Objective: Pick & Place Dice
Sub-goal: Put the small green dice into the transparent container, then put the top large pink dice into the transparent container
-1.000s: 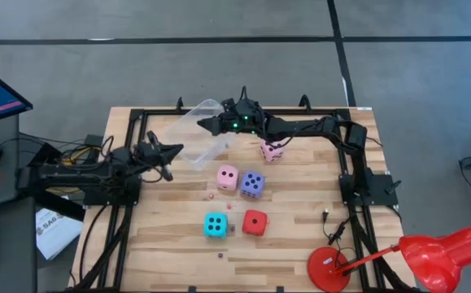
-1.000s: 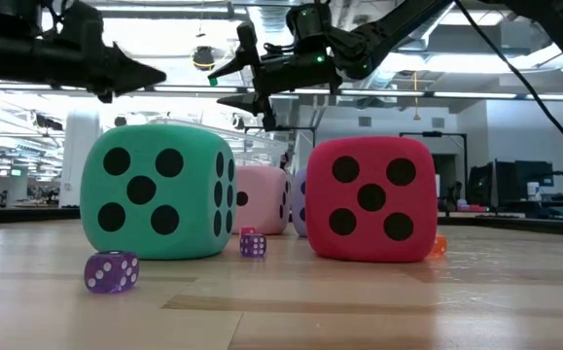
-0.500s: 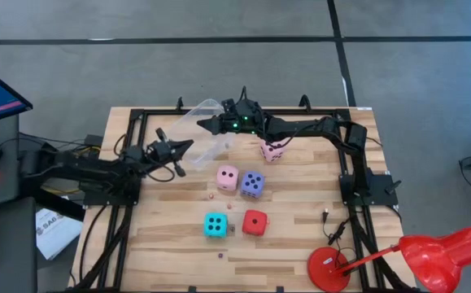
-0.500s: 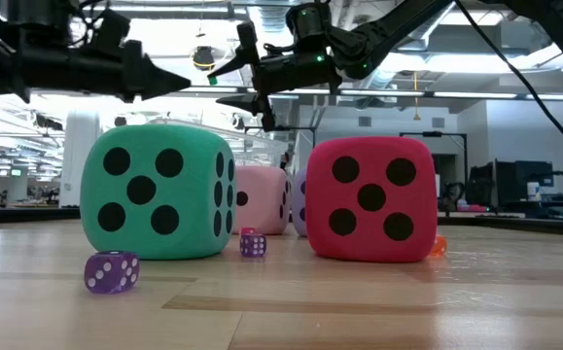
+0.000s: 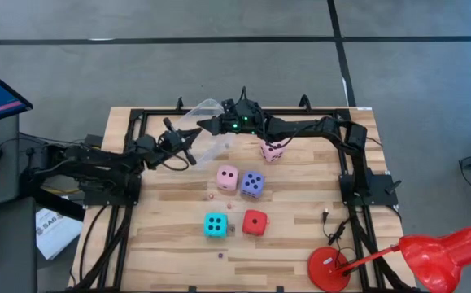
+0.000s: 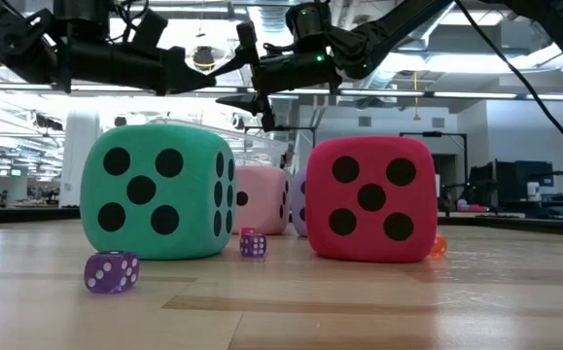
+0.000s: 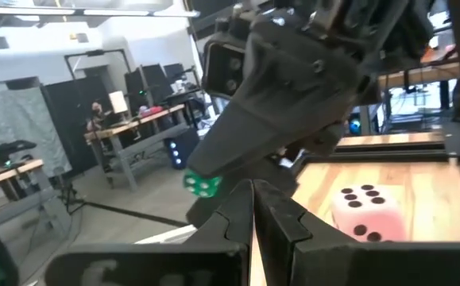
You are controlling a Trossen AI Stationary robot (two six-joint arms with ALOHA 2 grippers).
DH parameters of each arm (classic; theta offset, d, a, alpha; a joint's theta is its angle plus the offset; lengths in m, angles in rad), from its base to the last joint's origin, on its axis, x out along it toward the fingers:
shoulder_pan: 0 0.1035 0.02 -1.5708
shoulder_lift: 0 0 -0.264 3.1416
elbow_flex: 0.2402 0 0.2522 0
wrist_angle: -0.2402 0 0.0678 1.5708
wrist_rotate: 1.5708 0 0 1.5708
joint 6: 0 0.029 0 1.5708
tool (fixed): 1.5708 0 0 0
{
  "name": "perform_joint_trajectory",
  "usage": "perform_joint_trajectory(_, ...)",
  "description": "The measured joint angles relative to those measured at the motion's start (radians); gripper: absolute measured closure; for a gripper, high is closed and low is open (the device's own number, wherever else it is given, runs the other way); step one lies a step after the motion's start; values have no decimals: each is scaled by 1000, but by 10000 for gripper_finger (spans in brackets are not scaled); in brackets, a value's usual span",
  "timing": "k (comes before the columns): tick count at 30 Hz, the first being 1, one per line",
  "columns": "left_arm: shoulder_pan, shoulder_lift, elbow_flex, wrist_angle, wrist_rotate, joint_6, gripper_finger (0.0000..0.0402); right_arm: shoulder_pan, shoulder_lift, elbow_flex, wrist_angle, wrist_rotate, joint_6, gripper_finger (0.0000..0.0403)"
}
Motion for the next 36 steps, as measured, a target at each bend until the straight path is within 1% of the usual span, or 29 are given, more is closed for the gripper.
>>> perform_joint_trajectory(15, 51, 8, 1, 0, 0, -19, 399, 0, 0, 0, 0, 0, 0, 192)
perform_joint_trajectory(18, 42, 8, 1, -1, 0, -39, 399, 0, 0, 0, 0, 0, -3, 192)
perform_joint_trajectory(21, 3, 8, 1, -29, 0, -88, 399, -1, 0, 0, 0, -11, -16, 192)
perform_joint_trajectory(24, -49, 8, 1, -75, 1, -117, 399, -11, 0, 0, 0, -62, -40, 192)
perform_joint_trajectory(28, -116, 6, 1, -127, 1, -144, 399, -39, 0, -1, 7, -160, -63, 192)
perform_joint_trajectory(32, -157, -26, 1, -184, 1, -148, 399, -70, 0, -1, 25, -293, -109, 196)
perform_joint_trajectory(36, -161, -93, 1, -298, -1, -154, 399, -97, -12, -2, 40, -431, -122, 206)
